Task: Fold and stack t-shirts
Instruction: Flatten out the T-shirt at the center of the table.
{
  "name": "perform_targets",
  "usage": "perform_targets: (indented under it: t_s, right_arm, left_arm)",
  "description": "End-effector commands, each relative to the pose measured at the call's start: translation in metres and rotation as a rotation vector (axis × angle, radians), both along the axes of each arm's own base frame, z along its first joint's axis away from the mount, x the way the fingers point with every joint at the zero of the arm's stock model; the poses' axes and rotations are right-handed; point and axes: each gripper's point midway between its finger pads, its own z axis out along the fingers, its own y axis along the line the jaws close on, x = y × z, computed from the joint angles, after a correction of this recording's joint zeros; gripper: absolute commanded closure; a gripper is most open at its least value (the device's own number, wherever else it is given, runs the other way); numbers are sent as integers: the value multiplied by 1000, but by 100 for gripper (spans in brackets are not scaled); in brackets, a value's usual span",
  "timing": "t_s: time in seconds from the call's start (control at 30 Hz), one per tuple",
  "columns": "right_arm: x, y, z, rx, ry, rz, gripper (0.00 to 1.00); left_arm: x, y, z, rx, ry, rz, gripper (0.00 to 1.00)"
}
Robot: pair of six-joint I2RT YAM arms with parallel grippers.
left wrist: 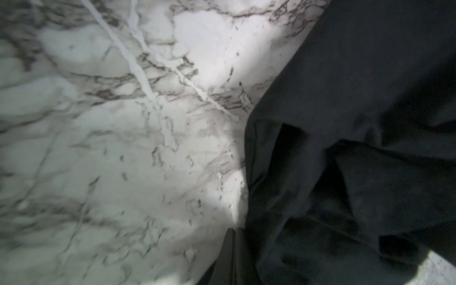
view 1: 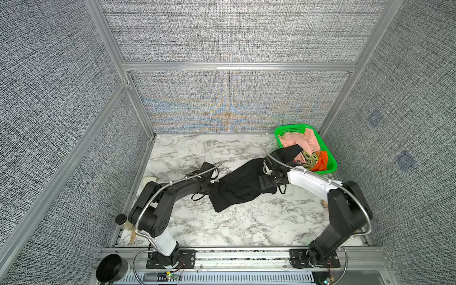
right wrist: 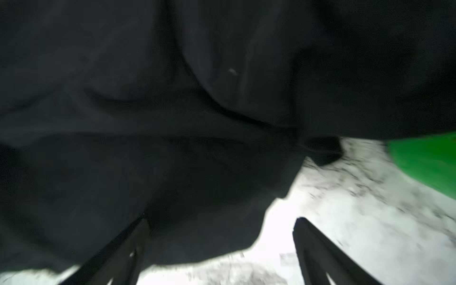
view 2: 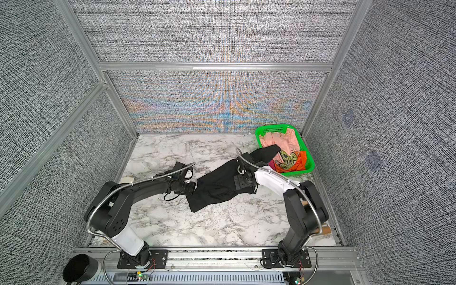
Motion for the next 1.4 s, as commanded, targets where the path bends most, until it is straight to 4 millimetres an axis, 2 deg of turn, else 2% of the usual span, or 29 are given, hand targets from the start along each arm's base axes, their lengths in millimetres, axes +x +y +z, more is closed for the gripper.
perform_targets:
  t_s: [0.0, 0.07, 0.13, 0.2, 0.27, 0.3, 0.37, 0.43, 0.47, 0.5, 0.53, 0.6, 0.67, 0.77, 0.9, 0.97, 1.13, 1.27, 1.37]
  right_arm:
    - [21, 22, -15, 45, -28, 45, 5]
    - [26, 32, -29, 46, -4, 75, 17]
    - [32, 35, -38, 10, 10, 87, 48]
    - [38, 35, -39, -13, 2, 106, 67]
    - [46, 42, -27, 7, -25, 129, 96]
    - [50, 49, -14, 41, -51, 143, 100]
    - [56, 65, 17, 123, -107, 172, 100]
    - [60, 81, 62, 203, -183, 198, 100]
    - [60, 85, 81, 229, -209, 207, 100]
    - [59, 88, 102, 254, -238, 210, 100]
    - [58, 88, 119, 268, -255, 208, 100]
    - [53, 85, 137, 273, -263, 208, 100]
    - [45, 81, 139, 263, -241, 212, 100]
    - [33, 81, 131, 294, -204, 210, 100]
    - [28, 84, 128, 382, -211, 169, 100]
    - [28, 80, 123, 370, -207, 147, 100]
    - [32, 67, 119, 352, -226, 105, 100]
    - [38, 58, 121, 355, -241, 69, 100]
    - [37, 60, 117, 361, -232, 74, 100]
  left_arm:
    - [3, 16, 15, 43, -24, 61, 100]
    - [12, 25, 32, 31, -67, 91, 100]
    - [18, 26, 49, -34, -102, 95, 100]
    - [16, 29, 52, -25, -94, 88, 97]
    - [10, 34, 46, 5, -62, 90, 71]
    - [6, 37, 42, 16, -48, 98, 60]
    - [-4, 36, 36, 1, -30, 103, 48]
    - [-14, 28, 33, -46, -21, 98, 22]
    - [-18, 24, 33, -61, -21, 96, 5]
    - [-23, 21, 31, -69, -20, 95, 1]
    - [-25, 18, 28, -75, -15, 96, 1]
    - [-26, 11, 22, -96, -5, 93, 1]
    - [-24, 0, 18, -114, 1, 70, 1]
    - [-17, -16, 15, -114, -3, 28, 1]
    - [-5, -41, 29, -197, -65, -26, 3]
    - [1, -47, 31, -213, -84, -35, 4]
    - [15, -49, 6, -138, -39, -33, 18]
    - [24, -65, 5, -136, -45, -61, 21]
    - [30, -70, 0, -124, -42, -57, 26]
